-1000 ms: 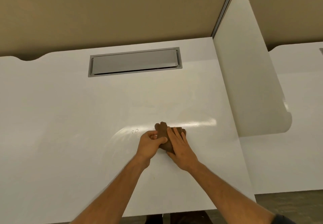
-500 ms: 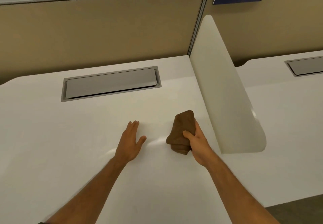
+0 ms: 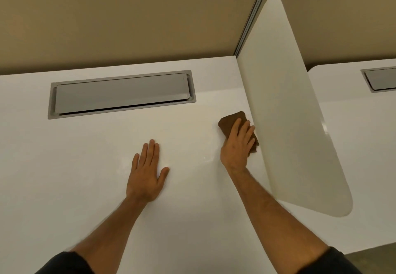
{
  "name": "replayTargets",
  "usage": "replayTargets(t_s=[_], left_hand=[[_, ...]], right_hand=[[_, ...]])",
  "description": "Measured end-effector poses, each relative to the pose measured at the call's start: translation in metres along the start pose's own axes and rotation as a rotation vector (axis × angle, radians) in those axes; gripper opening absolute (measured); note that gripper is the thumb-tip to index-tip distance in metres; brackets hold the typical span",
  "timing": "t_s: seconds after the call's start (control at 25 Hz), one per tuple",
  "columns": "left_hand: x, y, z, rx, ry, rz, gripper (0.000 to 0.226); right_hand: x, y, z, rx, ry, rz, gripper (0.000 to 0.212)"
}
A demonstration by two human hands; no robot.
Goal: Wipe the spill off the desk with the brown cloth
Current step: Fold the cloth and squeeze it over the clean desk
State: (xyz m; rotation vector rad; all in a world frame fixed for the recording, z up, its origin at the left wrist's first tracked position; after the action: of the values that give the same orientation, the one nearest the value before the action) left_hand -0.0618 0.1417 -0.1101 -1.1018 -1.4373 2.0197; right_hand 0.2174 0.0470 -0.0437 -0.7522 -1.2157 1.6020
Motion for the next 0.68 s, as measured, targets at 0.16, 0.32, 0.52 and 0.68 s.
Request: replayTargets(t_s=[0.16, 0.32, 0.52, 0.68], left_hand=[[0.0, -0.001, 0.001, 0.012, 0.006, 0.006, 0.079], [0.001, 0.001, 0.0, 0.016, 0.002, 0.003, 0.079], [0.004, 0.004, 0.0, 0.024, 0.001, -0.004, 0.08], [0.004, 0.007, -0.002, 0.008, 0.002, -0.034, 0.08]], right_hand=[[0.018, 0.025, 0.001, 0.107, -0.049, 0.145, 0.081], [0.006, 0.01, -0.027, -0.034, -0.159, 0.136, 0.072], [0.008, 0.029, -0.033, -0.052, -0.076, 0.057, 0.067], [0.027, 0.031, -0.039, -0.043, 0.14, -0.126, 0.069]])
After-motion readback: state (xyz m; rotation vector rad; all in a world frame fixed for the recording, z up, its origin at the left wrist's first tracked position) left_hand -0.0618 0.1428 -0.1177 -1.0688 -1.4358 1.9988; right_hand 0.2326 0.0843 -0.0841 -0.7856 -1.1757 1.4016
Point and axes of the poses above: each hand's wrist, its own z-axis away from the middle knuckle, its own y-axis out of the palm, x = y × z, the point moved 6 cm from there along -z, towards the middle knuckle, and after that the axes turned 14 degrees about y, right-handed, at the moved point
